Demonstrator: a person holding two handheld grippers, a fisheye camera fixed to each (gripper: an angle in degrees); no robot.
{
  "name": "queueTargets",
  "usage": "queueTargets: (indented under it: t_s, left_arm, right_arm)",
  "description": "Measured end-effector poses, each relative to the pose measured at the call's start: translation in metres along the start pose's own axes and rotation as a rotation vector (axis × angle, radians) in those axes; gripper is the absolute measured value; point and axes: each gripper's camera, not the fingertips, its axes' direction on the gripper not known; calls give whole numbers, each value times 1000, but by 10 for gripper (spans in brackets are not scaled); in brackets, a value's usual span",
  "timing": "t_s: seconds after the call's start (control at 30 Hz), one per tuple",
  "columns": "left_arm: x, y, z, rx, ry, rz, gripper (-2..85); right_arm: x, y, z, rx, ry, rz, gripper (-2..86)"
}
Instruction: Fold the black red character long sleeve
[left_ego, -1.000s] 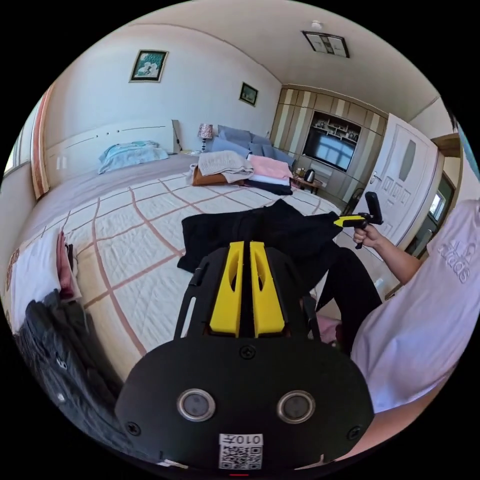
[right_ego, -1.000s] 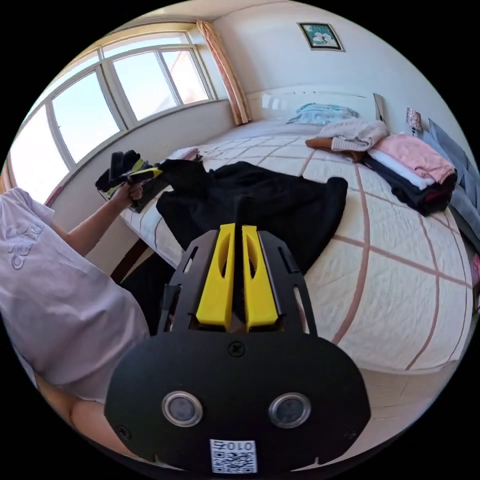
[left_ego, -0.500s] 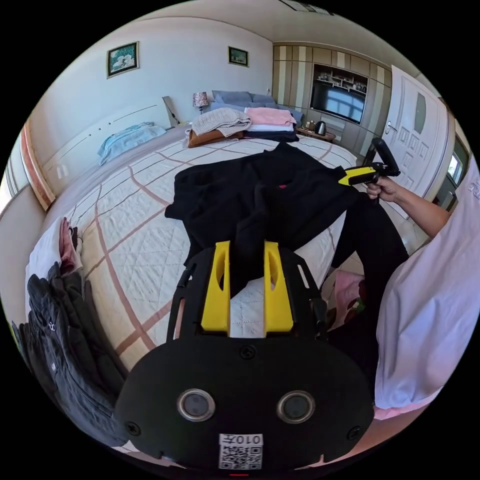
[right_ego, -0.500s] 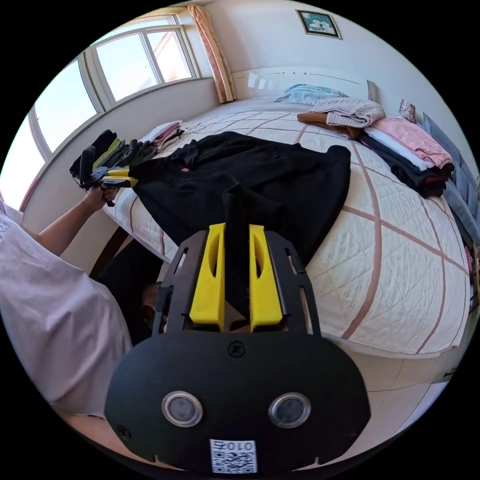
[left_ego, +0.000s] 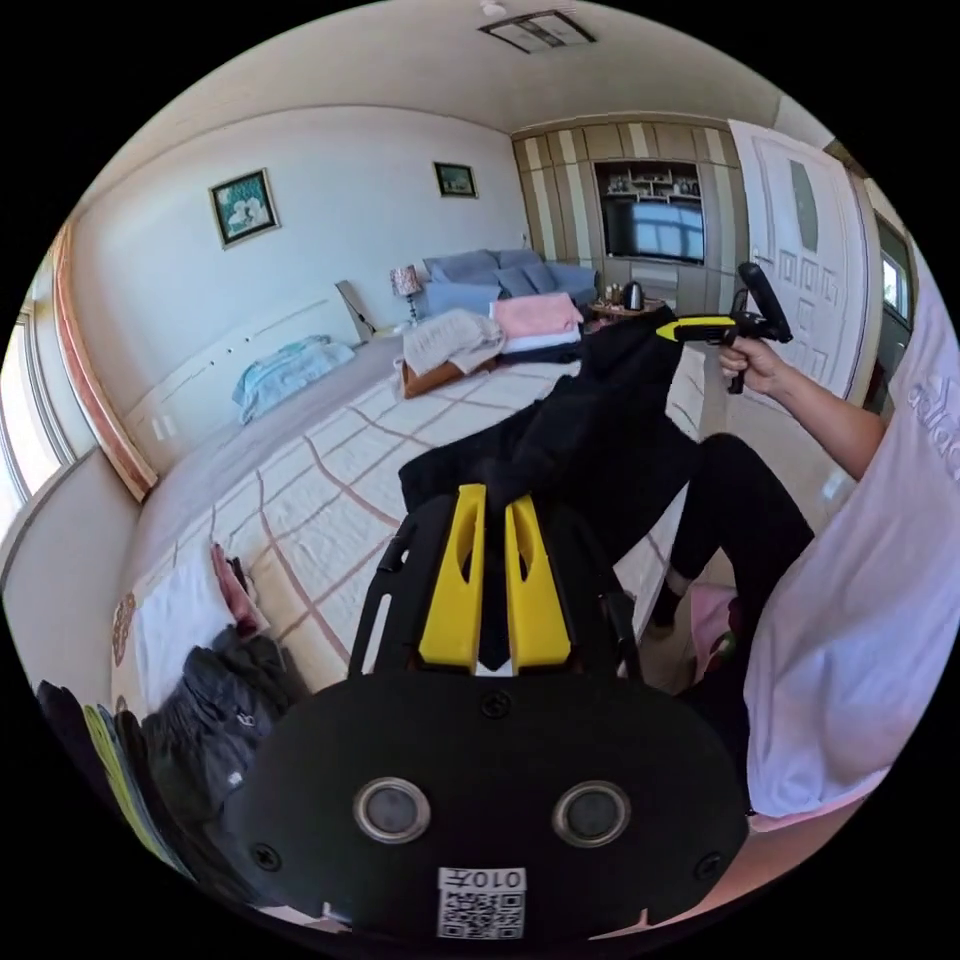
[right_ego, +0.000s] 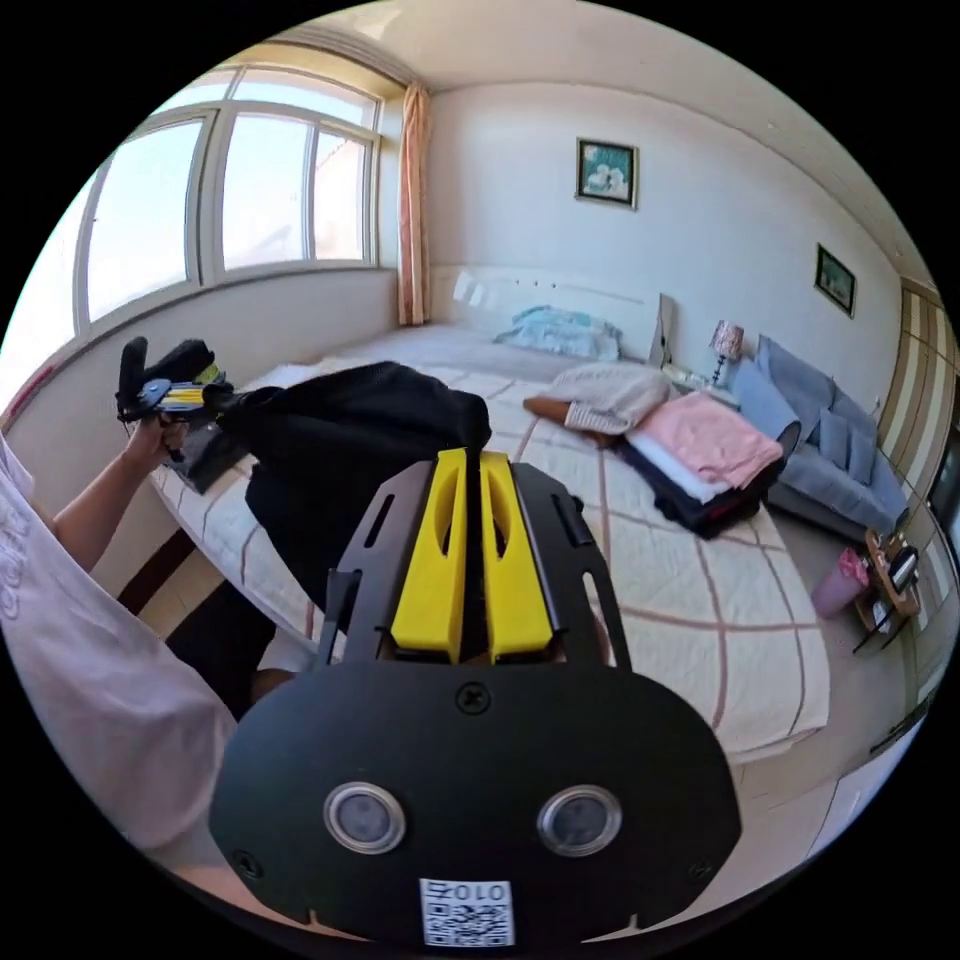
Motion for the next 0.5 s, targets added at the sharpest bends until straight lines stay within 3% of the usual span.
queueTargets:
  t_s: [0.07,0.2,0.5]
  left_arm:
    - [-8,-26,-80,192,-3,-23,4]
    - [7,-47,-185,292,-34,32,1]
    - [29,-34,-301,423,3,101,0]
  right_arm:
    - [-18,-27,-56,103,16,-79,22]
    - [-62,-50,-183,283,54,-295,26]
    - [-92,-55,-267,390,81,-451,19]
